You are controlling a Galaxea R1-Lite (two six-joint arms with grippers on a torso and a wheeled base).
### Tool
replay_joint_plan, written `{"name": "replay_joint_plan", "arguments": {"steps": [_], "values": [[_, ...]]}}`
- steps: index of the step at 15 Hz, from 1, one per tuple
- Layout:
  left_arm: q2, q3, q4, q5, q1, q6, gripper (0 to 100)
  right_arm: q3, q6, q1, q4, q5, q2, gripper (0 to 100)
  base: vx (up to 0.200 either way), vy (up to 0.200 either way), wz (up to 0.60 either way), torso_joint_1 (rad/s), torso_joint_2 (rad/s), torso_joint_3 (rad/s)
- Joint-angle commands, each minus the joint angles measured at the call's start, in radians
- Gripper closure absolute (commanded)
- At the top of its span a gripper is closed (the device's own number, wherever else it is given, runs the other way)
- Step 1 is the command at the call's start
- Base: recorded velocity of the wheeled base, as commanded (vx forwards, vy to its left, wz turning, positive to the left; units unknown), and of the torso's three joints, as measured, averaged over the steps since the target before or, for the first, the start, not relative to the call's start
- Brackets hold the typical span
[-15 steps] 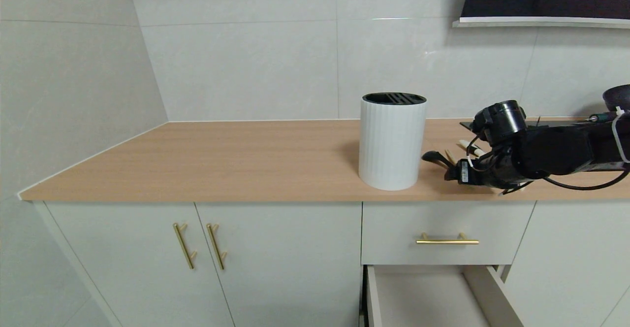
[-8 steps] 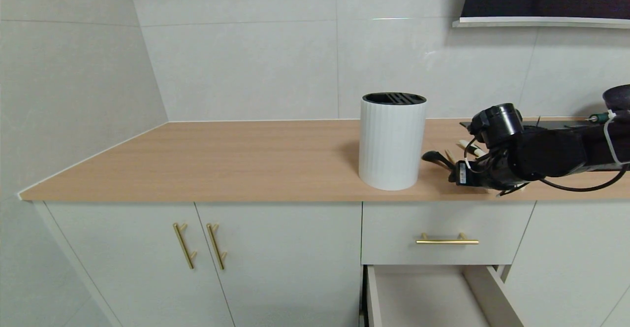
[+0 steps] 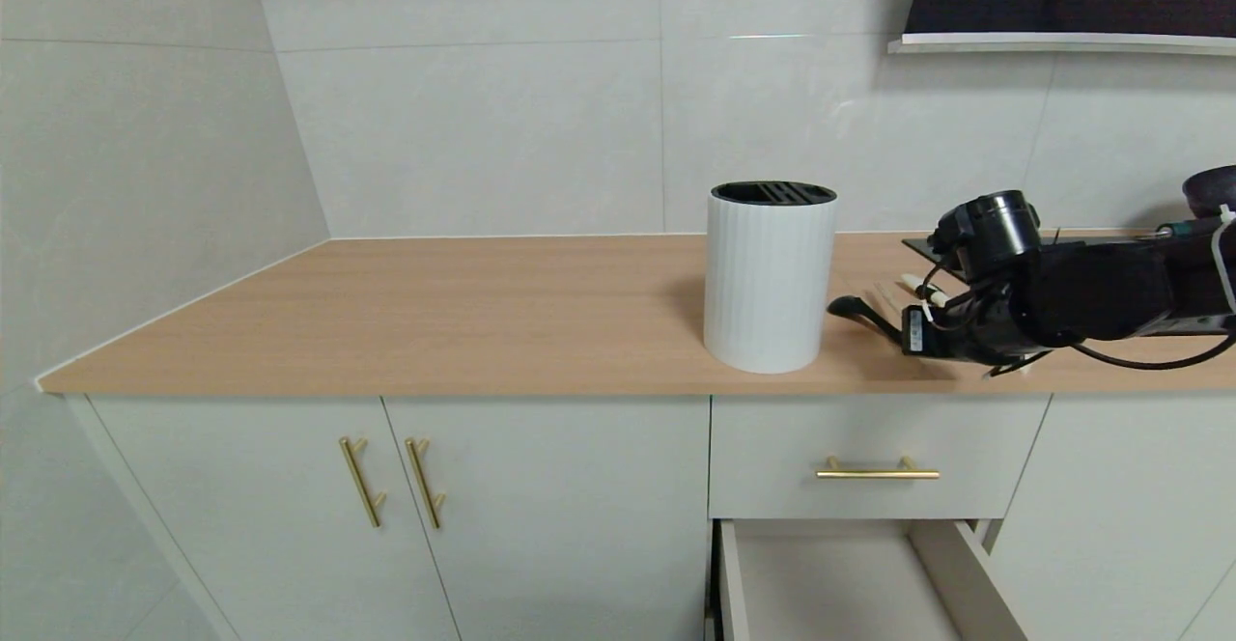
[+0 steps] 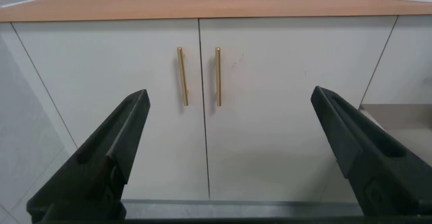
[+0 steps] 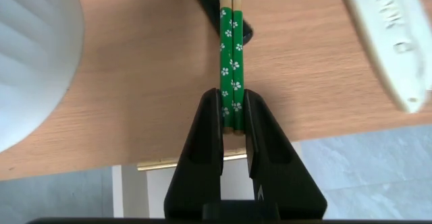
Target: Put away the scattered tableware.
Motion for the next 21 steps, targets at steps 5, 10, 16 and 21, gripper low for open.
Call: {"name": "replay_joint_plan", "arguments": {"steps": [5, 10, 16, 21], "values": [[0.000, 0.000, 0.000, 0.000, 0.000, 0.000, 0, 0.082, 0.026, -0.007, 0.059, 0.009, -0.240, 100, 0.000, 0.000, 0.00, 0.000, 0.00, 0.000], [0.000, 0.000, 0.000, 0.000, 0.000, 0.000, 0, 0.231, 0.055, -0.007, 0.127, 0.056, -0.504, 100, 0.000, 0.000, 0.00, 0.000, 0.00, 0.000], [0.000, 0.000, 0.000, 0.000, 0.000, 0.000, 0, 0.244, -0.025, -0.001, 0.536, 0.369, -0.794, 100, 0.000, 0.000, 0.00, 0.000, 0.00, 0.000], [0.000, 0.000, 0.000, 0.000, 0.000, 0.000, 0, 0.307, -0.092, 0.004, 0.561, 0.383, -0.799, 100, 0.000, 0.000, 0.00, 0.000, 0.00, 0.000]]}}
